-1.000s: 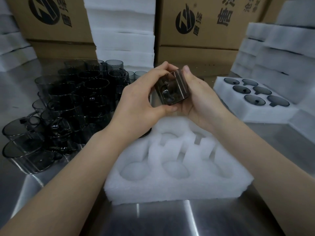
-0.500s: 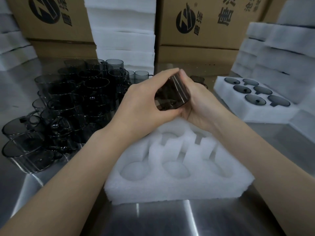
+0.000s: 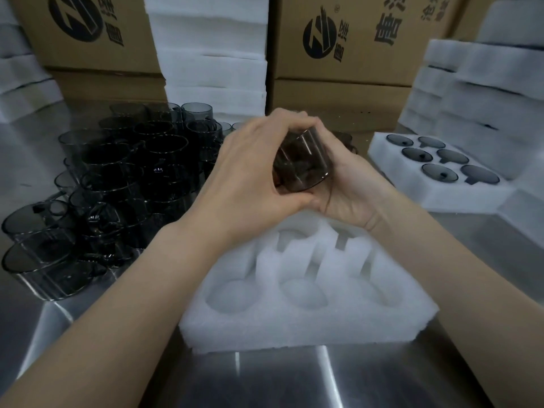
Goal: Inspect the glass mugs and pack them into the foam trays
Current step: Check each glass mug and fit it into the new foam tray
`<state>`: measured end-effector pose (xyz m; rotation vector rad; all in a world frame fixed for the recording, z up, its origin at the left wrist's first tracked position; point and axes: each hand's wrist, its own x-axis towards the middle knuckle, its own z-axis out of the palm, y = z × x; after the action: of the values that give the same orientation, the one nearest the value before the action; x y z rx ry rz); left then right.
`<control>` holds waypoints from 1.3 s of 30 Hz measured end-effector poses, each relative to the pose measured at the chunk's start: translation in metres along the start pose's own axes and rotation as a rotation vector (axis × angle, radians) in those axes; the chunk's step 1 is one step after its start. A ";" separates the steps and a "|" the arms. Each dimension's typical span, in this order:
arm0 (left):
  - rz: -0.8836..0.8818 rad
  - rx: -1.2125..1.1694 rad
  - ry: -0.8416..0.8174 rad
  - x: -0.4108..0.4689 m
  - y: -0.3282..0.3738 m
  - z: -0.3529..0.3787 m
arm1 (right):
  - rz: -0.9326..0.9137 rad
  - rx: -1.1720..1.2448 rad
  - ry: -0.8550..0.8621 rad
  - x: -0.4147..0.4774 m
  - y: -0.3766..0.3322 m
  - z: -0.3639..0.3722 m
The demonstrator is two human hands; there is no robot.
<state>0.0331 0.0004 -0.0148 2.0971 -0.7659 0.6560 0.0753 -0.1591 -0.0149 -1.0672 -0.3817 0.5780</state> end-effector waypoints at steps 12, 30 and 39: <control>0.137 -0.110 -0.051 -0.004 -0.004 0.004 | 0.015 -0.046 -0.055 0.003 -0.002 -0.009; 0.047 0.031 0.081 -0.003 -0.002 0.007 | -0.190 -0.124 0.164 0.003 -0.001 -0.003; 0.093 -0.009 0.010 -0.004 -0.004 0.008 | -0.203 -0.085 0.187 0.001 -0.002 -0.004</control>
<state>0.0348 -0.0029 -0.0243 2.0580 -0.8634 0.7114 0.0787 -0.1621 -0.0152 -1.1383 -0.3484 0.2806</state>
